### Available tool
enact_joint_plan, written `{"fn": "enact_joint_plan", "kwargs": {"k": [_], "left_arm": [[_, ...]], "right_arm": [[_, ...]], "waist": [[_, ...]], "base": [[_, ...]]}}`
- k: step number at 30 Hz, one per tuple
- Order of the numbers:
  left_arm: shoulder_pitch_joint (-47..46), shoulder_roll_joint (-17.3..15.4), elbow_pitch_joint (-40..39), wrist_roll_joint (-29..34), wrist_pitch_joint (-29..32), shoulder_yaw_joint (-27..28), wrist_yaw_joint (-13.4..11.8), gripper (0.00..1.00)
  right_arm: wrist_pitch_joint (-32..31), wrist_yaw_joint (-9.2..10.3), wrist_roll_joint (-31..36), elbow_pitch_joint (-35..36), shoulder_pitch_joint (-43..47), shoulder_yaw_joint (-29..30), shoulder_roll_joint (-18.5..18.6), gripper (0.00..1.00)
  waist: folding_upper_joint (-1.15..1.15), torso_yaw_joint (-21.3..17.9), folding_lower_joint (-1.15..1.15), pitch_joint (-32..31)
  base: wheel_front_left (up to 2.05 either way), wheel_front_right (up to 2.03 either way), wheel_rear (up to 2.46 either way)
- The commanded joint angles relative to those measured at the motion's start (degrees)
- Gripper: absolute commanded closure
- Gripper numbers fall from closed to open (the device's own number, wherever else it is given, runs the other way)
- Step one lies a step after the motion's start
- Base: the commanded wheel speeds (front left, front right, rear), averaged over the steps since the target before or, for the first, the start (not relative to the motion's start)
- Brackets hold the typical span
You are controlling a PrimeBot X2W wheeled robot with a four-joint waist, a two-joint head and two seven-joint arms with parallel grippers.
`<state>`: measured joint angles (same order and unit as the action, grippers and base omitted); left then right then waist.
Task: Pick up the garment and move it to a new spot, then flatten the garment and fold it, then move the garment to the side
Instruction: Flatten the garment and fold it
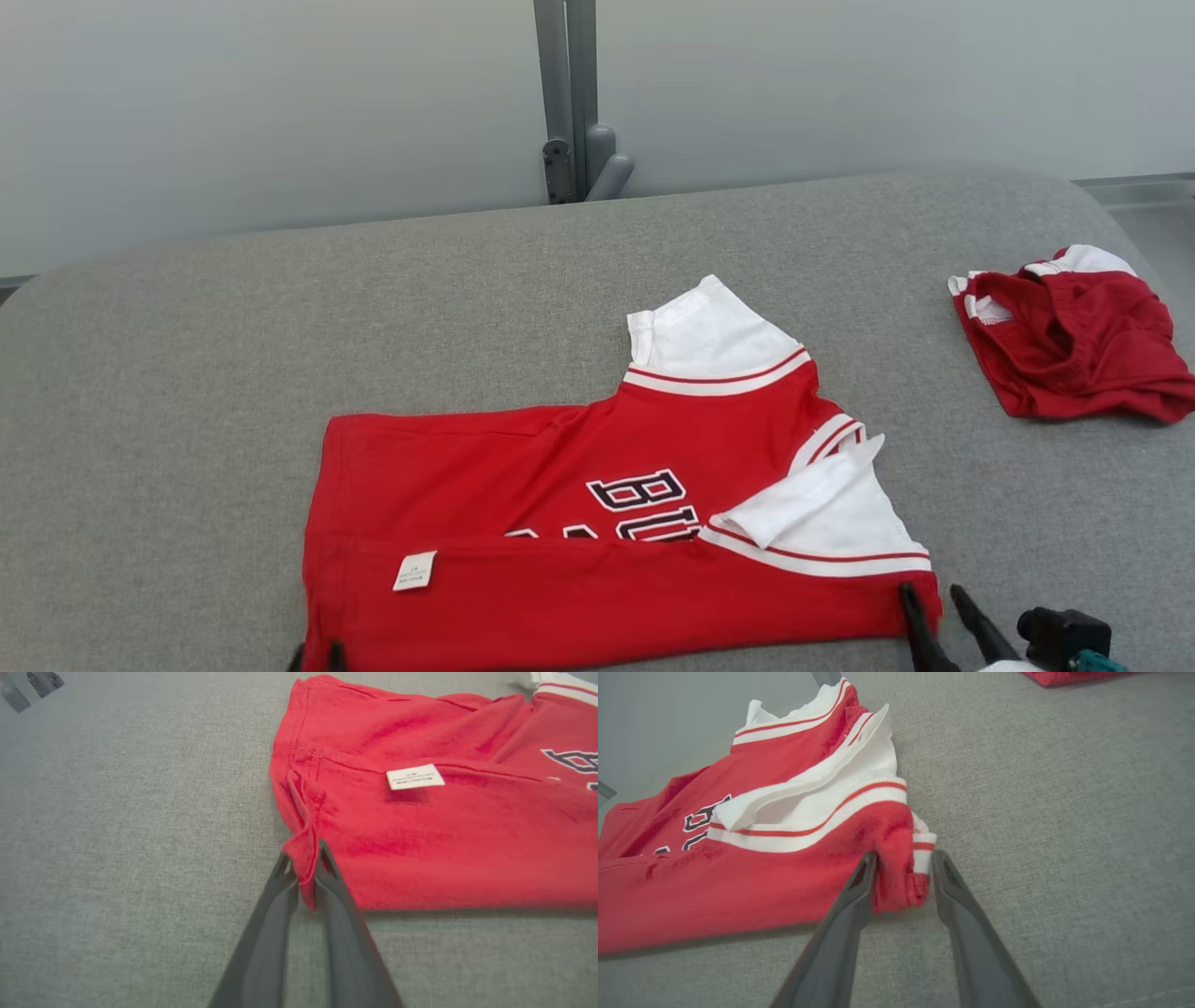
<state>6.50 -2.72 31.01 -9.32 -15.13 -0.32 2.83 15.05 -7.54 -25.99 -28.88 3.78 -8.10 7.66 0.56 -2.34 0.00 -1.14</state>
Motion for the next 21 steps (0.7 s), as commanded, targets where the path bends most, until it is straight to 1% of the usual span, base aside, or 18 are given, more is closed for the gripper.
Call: {"fn": "enact_joint_plan", "kwargs": {"k": [1,5,8,11,14,21], "left_arm": [[-0.28,-0.36,-2.63,0.75,0.03,0.05,-0.67,0.00],[-3.26,-0.35,-6.50,1.55,0.03,0.94,-0.64,0.00],[-7.16,-0.96,-6.79,2.53,0.03,1.55,0.10,0.00],[-13.20,-2.02,-2.85,3.26,0.03,1.28,0.96,0.00],[-21.46,-3.67,1.56,3.85,0.02,0.57,1.86,0.00],[-32.82,-5.73,10.38,4.27,0.03,-1.32,3.25,0.00]], "right_arm": [[0.16,0.09,0.95,1.66,-0.75,1.53,0.04,0.00],[0.16,0.09,2.46,4.56,-3.10,3.36,0.12,0.00],[0.15,0.09,3.41,5.35,-7.16,3.31,0.46,0.00],[0.15,0.09,4.28,4.49,-12.83,2.23,0.92,0.00],[0.13,0.09,4.79,3.10,-19.22,1.12,0.99,0.00],[0.11,0.09,5.25,-0.56,-29.24,-2.25,0.55,0.00]], "waist": [[-0.56,0.44,0.00,0.92],[-0.56,0.86,0.00,3.16],[-0.56,1.05,0.00,5.96],[-0.56,0.99,0.00,9.16],[-0.56,0.75,0.00,12.34],[-0.56,0.17,0.00,16.77]], "base": [[0.00,0.00,0.00],[0.00,0.00,0.00],[0.00,0.00,0.00],[0.00,0.00,0.00],[0.00,0.00,0.00],[0.00,0.00,0.00]]}}
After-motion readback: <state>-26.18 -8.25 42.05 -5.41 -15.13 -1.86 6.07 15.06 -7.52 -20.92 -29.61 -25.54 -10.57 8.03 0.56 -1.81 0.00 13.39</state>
